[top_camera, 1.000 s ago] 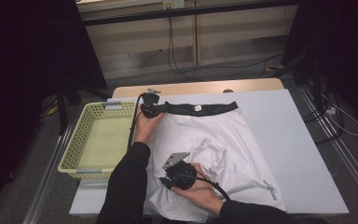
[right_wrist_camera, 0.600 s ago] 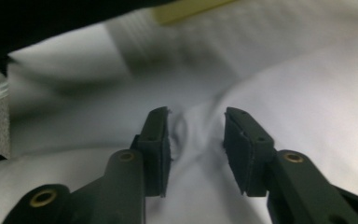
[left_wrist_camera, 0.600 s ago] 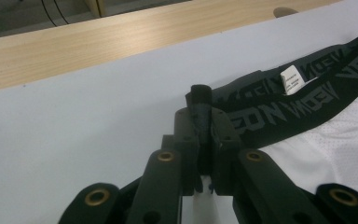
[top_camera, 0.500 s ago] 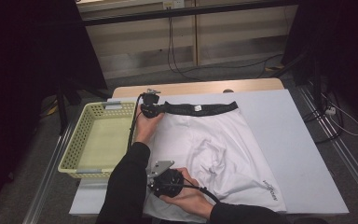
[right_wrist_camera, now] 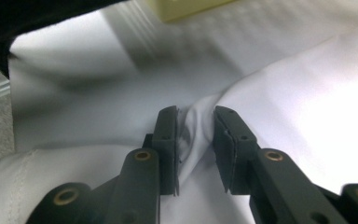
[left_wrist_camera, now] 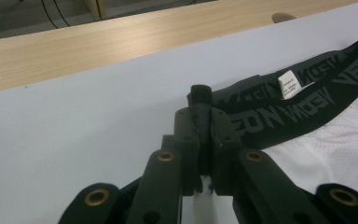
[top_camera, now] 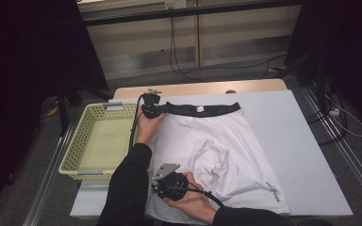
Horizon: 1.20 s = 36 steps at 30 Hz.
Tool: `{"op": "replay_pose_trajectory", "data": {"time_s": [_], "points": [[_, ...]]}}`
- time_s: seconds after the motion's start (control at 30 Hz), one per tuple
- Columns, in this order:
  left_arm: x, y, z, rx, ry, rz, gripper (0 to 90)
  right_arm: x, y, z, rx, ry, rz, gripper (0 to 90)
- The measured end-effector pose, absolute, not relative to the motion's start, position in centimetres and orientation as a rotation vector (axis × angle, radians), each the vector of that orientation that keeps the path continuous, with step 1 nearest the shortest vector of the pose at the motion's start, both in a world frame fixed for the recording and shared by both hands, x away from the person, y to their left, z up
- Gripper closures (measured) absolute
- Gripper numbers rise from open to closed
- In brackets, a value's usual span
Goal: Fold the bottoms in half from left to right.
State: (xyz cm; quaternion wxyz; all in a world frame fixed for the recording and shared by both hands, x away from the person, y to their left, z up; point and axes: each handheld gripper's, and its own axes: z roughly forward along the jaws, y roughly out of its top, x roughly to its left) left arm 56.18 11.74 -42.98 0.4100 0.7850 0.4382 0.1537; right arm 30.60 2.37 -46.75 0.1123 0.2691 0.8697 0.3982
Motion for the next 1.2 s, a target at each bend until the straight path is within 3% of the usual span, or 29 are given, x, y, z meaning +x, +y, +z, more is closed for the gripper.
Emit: {"op": "replay_pose_trajectory", "data": {"time_s": [0.1, 0.2, 1.2], "points": [[56.2, 11.8, -43.0, 1.974, 1.109, 0.383, 84.0, 30.7, 2.2, -46.6, 0.795, 2.58, 1.177, 85.6], [56.2, 11.8, -42.9, 1.967, 1.111, 0.375, 84.1, 30.9, 2.0, -46.5, 0.805, 2.594, 1.187, 88.5], [56.1, 12.5, -40.6, 1.884, 1.145, 0.363, 84.3, 30.3, -0.4, -40.9, 0.761, 2.462, 1.417, 89.3]]}}
